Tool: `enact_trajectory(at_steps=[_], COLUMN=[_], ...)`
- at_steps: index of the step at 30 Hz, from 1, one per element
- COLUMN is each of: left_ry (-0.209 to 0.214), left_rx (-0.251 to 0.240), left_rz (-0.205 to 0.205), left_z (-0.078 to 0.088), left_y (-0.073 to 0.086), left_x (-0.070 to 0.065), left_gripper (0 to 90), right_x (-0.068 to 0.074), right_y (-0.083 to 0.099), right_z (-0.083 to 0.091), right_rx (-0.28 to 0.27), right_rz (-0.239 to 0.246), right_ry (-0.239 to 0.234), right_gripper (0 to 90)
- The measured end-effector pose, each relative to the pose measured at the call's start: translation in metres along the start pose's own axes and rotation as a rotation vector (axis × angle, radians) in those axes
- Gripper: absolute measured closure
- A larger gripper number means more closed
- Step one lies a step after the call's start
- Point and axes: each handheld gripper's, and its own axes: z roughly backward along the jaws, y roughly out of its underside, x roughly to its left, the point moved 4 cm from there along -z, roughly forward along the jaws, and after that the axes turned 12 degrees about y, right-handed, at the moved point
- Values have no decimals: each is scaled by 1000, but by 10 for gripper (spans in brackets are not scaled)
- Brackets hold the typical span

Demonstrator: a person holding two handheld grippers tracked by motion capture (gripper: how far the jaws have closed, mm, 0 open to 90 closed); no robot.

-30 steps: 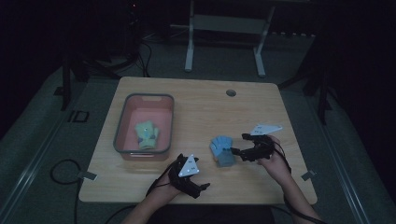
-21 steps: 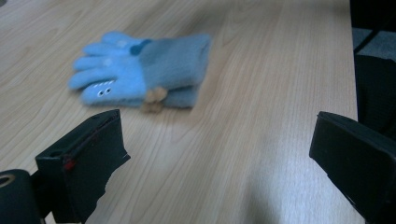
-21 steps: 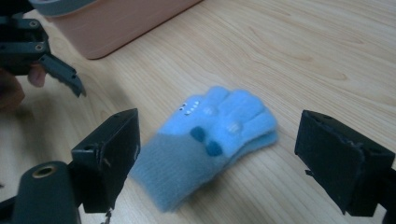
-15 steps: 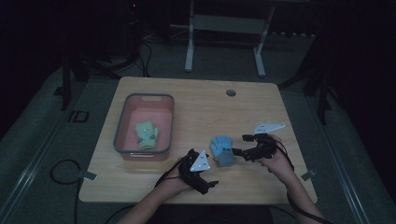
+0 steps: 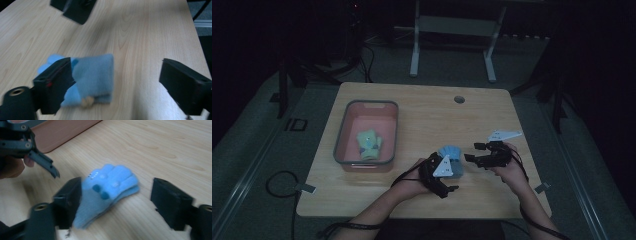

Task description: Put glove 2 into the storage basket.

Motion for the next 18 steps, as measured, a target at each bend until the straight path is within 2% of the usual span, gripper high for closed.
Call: enact_trajectory(at_steps=[3, 5, 10, 18], left_ry=[4, 11, 24, 33], left_rx=[6, 8, 47, 104], left_rz=[-30, -52, -72, -83], left_z=[-5, -8, -17, -27], left_y=[-3, -5, -4, 3], left_x=[5, 6, 10, 16], left_gripper=[147, 196, 261, 381], right_x=[-3, -3, -3, 3], right_y=[-2, -4, -10, -14], right_z=[-3, -5, -15, -34], right_rx=[-3, 1, 18, 45], right_rz=[-3, -1, -15, -14], right_ry=[6, 9, 18, 26], right_gripper=[356, 371, 396, 406])
